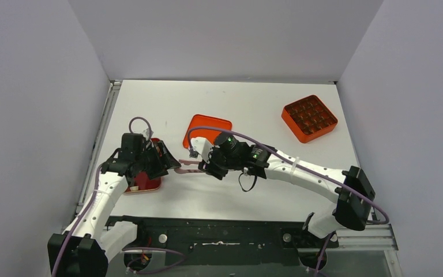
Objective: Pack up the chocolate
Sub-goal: Pick up the clamp from the center of the board.
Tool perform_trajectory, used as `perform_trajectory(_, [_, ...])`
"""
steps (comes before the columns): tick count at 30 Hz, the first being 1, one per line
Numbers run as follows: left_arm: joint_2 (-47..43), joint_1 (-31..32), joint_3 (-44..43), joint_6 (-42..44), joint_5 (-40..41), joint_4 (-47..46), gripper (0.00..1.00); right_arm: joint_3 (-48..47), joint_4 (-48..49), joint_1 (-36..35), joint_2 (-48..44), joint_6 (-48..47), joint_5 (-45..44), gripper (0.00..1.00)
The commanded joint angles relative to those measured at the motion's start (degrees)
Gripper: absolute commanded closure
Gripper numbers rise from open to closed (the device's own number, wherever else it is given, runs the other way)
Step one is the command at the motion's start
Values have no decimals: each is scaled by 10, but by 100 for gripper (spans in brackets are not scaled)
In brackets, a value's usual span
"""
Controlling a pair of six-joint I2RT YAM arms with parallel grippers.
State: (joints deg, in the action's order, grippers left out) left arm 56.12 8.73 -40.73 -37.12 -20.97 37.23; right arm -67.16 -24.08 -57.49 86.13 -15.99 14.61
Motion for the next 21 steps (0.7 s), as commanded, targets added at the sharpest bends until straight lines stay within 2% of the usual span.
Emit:
perform_trajectory(1, [9, -4, 11, -21, -21, -52, 37, -47, 9, -14, -47, 54, -42, 62])
perform_trajectory(5, [5, -4, 7, -26, -19, -43, 37, -60, -2, -23, -52, 71, -49, 62])
perform_trajectory(10, [-34, -12, -51, -7, 8, 46, 36, -63, -8, -31, -47, 98, -53, 63])
perform_trajectory(16, [-120, -13, -159, 26, 163, 165, 30, -77, -25, -46, -37, 119, -86, 63])
perform_trajectory(21, [-192, -14, -246, 38, 280, 217, 24, -91, -20, -65, -18, 145, -107, 63])
